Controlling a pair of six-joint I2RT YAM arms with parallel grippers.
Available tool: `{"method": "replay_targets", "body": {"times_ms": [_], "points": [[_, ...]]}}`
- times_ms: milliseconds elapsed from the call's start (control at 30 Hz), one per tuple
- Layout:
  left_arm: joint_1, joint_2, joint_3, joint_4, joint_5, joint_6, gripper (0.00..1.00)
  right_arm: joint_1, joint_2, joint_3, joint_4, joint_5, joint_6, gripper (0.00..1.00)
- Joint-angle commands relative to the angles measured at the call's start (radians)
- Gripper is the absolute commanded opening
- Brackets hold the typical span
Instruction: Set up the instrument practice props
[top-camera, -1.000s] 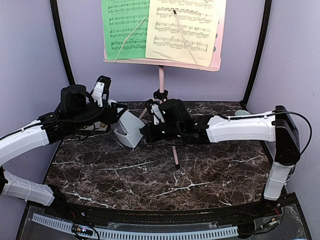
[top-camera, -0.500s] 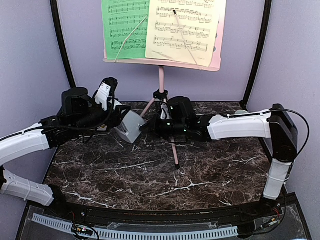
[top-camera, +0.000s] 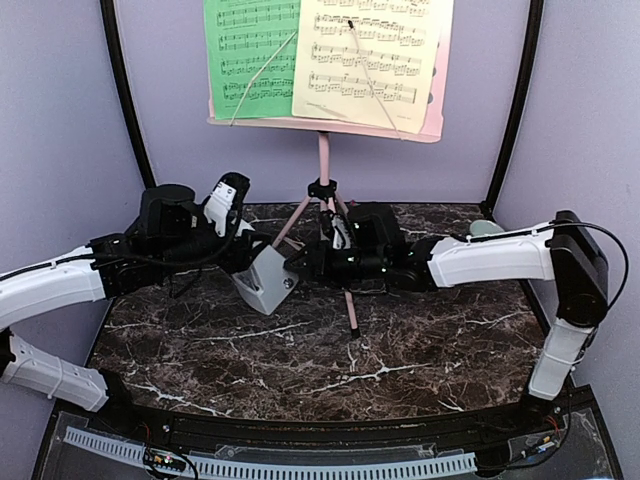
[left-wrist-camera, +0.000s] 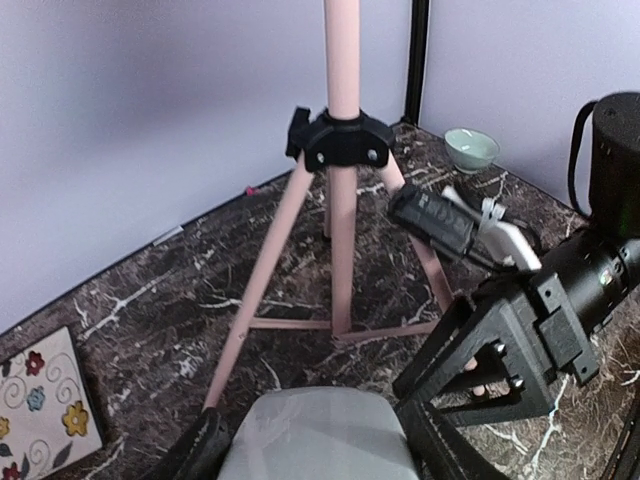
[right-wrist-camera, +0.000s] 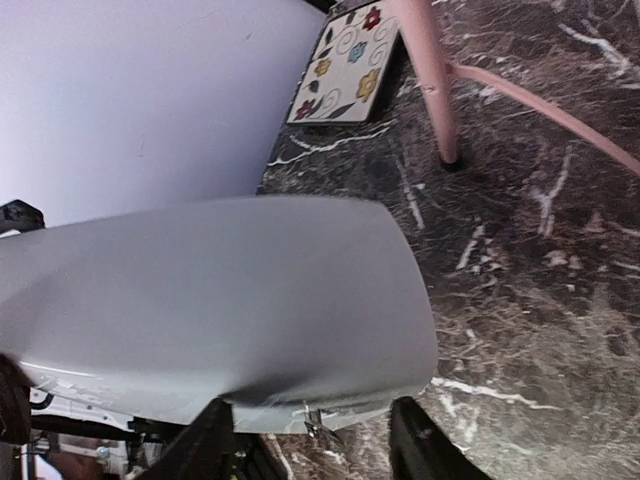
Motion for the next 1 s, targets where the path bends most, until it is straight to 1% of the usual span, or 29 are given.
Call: {"method": "replay_targets", "body": {"times_ms": [0, 67, 100, 167, 233, 300, 467, 633, 733, 800, 833, 967], "points": [[-0.015, 0.051, 0.074, 0.014, 0.065, -0.089, 0.00, -0.020, -0.113, -0.034, -0.117, 0.011, -0.264, 0.63], [-0.015, 0.073, 0.078, 0.024, 0.069, -0.103, 0.00, -0.017, -0.171, -0.082, -0.142, 0.014, -0.320, 0.71], [-0.015, 0.081, 0.077, 0.032, 0.071, -0.111, 0.00, -0.014, -0.197, -0.111, -0.145, 0.017, -0.339, 0.77], [-0.015, 0.104, 0.075, 0.045, 0.071, -0.130, 0.00, -0.012, -0.256, -0.149, -0.151, 0.021, -0.362, 0.85], [-0.015, 0.128, 0.073, 0.060, 0.092, -0.143, 0.00, -0.009, -0.294, -0.170, -0.160, 0.024, -0.378, 0.89], [-0.016, 0.150, 0.072, 0.081, 0.120, -0.152, 0.00, -0.006, -0.322, -0.179, -0.161, 0.025, -0.396, 0.90], [-0.021, 0.214, 0.089, 0.108, 0.138, -0.143, 0.00, -0.005, -0.376, -0.214, -0.169, 0.082, -0.416, 0.90], [-0.049, 0.290, 0.103, 0.161, 0.147, -0.093, 0.00, -0.006, -0.414, -0.235, -0.171, 0.121, -0.417, 0.90], [-0.077, 0.351, 0.135, 0.150, 0.127, -0.049, 0.00, -0.006, -0.420, -0.232, -0.190, 0.135, -0.425, 0.89], [-0.082, 0.373, 0.141, 0.157, 0.128, -0.046, 0.00, -0.006, -0.423, -0.225, -0.204, 0.146, -0.431, 0.90], [-0.083, 0.377, 0.138, 0.159, 0.134, -0.047, 0.05, -0.006, -0.425, -0.224, -0.212, 0.156, -0.432, 0.91], [-0.084, 0.380, 0.126, 0.139, 0.168, -0.038, 0.44, -0.007, -0.437, -0.218, -0.234, 0.190, -0.440, 0.94]]}}
